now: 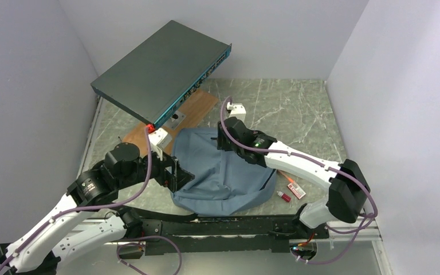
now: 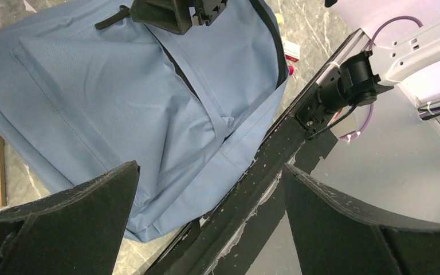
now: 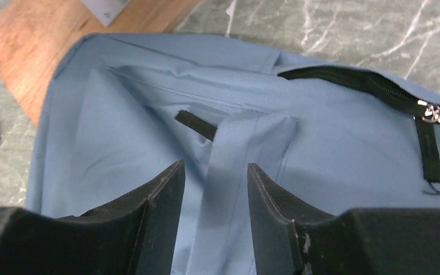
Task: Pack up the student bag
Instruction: Unzip the student bag at the center of the board.
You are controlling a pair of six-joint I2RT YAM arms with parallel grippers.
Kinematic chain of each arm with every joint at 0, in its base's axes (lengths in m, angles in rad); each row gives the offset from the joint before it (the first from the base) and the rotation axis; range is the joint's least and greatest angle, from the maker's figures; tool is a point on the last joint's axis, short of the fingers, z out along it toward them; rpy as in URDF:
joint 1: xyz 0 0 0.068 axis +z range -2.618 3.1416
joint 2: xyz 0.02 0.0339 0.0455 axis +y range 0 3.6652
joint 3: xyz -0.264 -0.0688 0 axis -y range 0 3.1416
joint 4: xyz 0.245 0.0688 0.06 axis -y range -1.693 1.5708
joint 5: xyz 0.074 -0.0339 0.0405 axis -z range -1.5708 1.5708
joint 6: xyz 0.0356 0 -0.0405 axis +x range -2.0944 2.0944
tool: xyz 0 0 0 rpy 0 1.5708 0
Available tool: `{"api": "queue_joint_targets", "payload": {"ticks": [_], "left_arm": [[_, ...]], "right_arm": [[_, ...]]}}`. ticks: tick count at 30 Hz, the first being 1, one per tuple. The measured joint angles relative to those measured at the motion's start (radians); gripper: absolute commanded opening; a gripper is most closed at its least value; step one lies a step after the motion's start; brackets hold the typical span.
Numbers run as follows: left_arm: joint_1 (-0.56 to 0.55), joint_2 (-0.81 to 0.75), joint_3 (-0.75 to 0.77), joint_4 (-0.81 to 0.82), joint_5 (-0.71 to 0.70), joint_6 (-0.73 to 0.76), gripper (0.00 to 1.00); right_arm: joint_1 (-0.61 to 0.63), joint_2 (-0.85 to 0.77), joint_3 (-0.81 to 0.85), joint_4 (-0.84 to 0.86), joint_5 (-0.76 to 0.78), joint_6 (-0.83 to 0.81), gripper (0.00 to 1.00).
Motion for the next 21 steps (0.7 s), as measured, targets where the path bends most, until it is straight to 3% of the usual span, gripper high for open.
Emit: {"api": "queue_joint_targets", "payload": {"ticks": [7,11,16,21], "left_arm": [[0.0,0.036,0.009,-0.01,0.009,-0.001,1.0],[0.0,0.076,0.011,0.013,0.034,-0.005,0.97],[-0.001,0.158,0.015,0.089,0.056,-0.019,0.86],[-0.016,0.297,0.031,0.183,0.021,-0.002,0.88]], "right_arm": [[0.002,0.0,-0.053,-0.014,0.044,0.067,0.0],[0.001,-0.018,-0.083,0.002,0.046,0.071,0.0],[-0.018,-0.091,-0.159,0.06,0.013,0.073,0.0],[-0.111,-0.166,-0.246,0.115,-0.127,0.084,0.0]]}}
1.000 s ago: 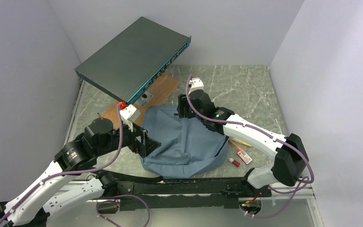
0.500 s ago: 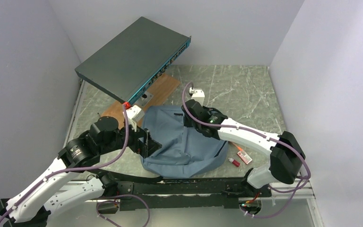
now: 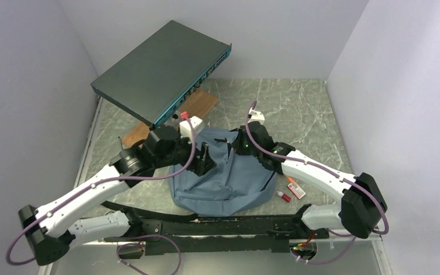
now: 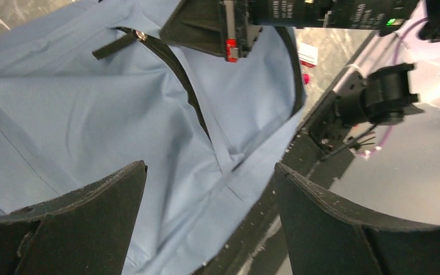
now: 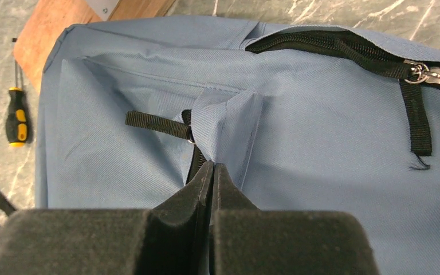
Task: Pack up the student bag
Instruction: Unzip the student bag at the center of the board.
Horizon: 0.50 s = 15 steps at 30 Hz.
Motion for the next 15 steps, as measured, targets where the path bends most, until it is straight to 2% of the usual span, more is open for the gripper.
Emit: {"api": "queue_joint_targets", "payload": {"ticks": [6,10,12,15], "left_arm": [[-0.011,0.208,0.103,0.029,-0.068,0.121,0.85],[-0.011,0.327,0.206,0.012,-0.101,0.206,0.84],[-0.01,0.398,0.271,-0.014,-0.108,0.24,0.85],[-0.004,0.57,0.446,-0.106,-0.105,0.275,0.88]], "right_arm": [[-0.114,-0.019,-0.051,0.068,-0.225,-0.017,0.0],[-0.144,-0.033,-0.073,0.1,-0.301,-0.034,0.0],[-0.162,-0.04,-0.089,0.122,-0.342,-0.039,0.0],[-0.184,-0.045,-0.112,0.151,-0.387,-0.04,0.0]]}}
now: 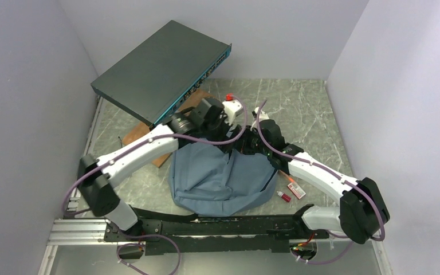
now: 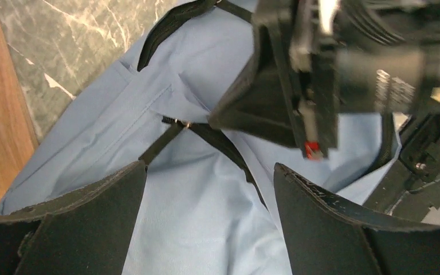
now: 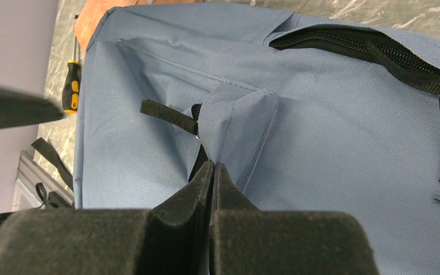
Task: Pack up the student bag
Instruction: Unzip the student bag at the center of the board.
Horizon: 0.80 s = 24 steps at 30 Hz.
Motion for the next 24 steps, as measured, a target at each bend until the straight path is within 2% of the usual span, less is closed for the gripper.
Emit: {"api": "queue_joint_targets", "payload": {"ticks": [3,9,14,20,24], "left_arm": [[0.006,0.118,0.073,-0.034,0.006,0.021,0.9],[0.025,0.22,0.077,-0.097,0.01,0.053,0.9],[0.039,0.259,0.097,-0.123,0.01,0.075,0.74],[0.04,0.259,0.1,-0.115,0.005,0.088,0.66],[0.042,0.264,0.112,-0.117,0.005,0.112,0.51]], "right_arm": [[-0.014,-0.005,-0.02,0.031,-0.03,-0.001,0.0],[-0.036,-0.018,-0.045,0.063,-0.078,-0.005,0.0],[-0.048,-0.019,-0.058,0.081,-0.103,-0.006,0.0],[-0.053,-0.019,-0.061,0.09,-0.12,-0.006,0.0],[-0.055,-0.019,-0.061,0.09,-0.123,-0.005,0.0]]}}
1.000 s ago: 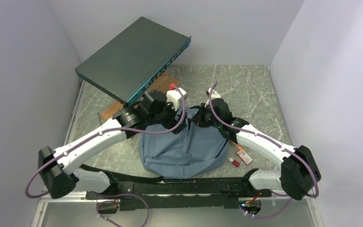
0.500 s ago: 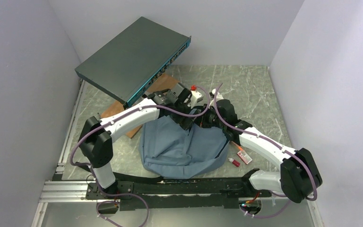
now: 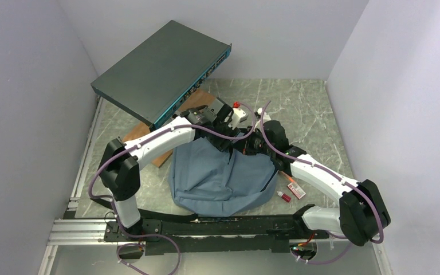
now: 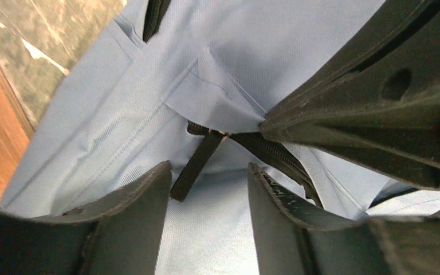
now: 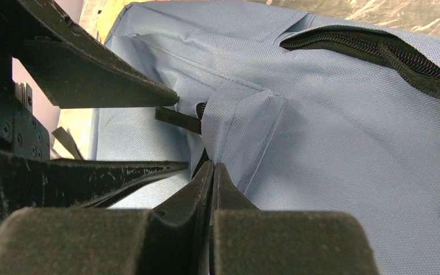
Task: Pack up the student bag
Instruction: Unzip the student bag at the center of the board.
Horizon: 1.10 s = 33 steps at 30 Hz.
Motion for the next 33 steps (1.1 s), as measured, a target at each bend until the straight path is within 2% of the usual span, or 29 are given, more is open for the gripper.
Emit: {"api": "queue_joint_targets", "payload": {"ticks": [4,7,8,10,11,14,17,24,29,33], "left_arm": [[0.002,0.021,0.036,0.002,0.002,0.018,0.35],[0.003,0.023,0.039,0.0,0.002,0.024,0.29],[0.003,0.023,0.039,0.002,0.002,0.026,0.32],[0.003,0.023,0.038,0.002,0.002,0.028,0.48],[0.003,0.023,0.038,0.002,0.003,0.032,0.53],[0.003,0.023,0.029,0.005,0.005,0.04,0.56],[0.003,0.023,0.014,0.005,0.007,0.042,0.45],[0.01,0.024,0.014,-0.005,-0.004,0.051,0.0],[0.011,0.018,0.013,-0.005,0.01,0.048,0.0],[0.013,-0.037,-0.017,0.0,0.093,0.013,0.0]], "right_arm": [[0.0,0.0,0.0,0.0,0.0,0.0,0.0],[0.0,0.0,0.0,0.0,0.0,0.0,0.0],[0.0,0.0,0.0,0.0,0.0,0.0,0.0],[0.0,0.0,0.0,0.0,0.0,0.0,0.0],[0.0,0.0,0.0,-0.001,0.0,0.0,0.0],[0.0,0.001,0.0,0.0,0.0,0.0,0.0],[0.0,0.002,0.0,-0.001,0.0,0.0,0.0],[0.0,0.003,0.001,-0.002,-0.002,0.009,0.0],[0.0,0.003,0.003,-0.005,0.0,0.035,0.0],[0.0,0.003,0.004,-0.002,0.0,0.065,0.0]]}}
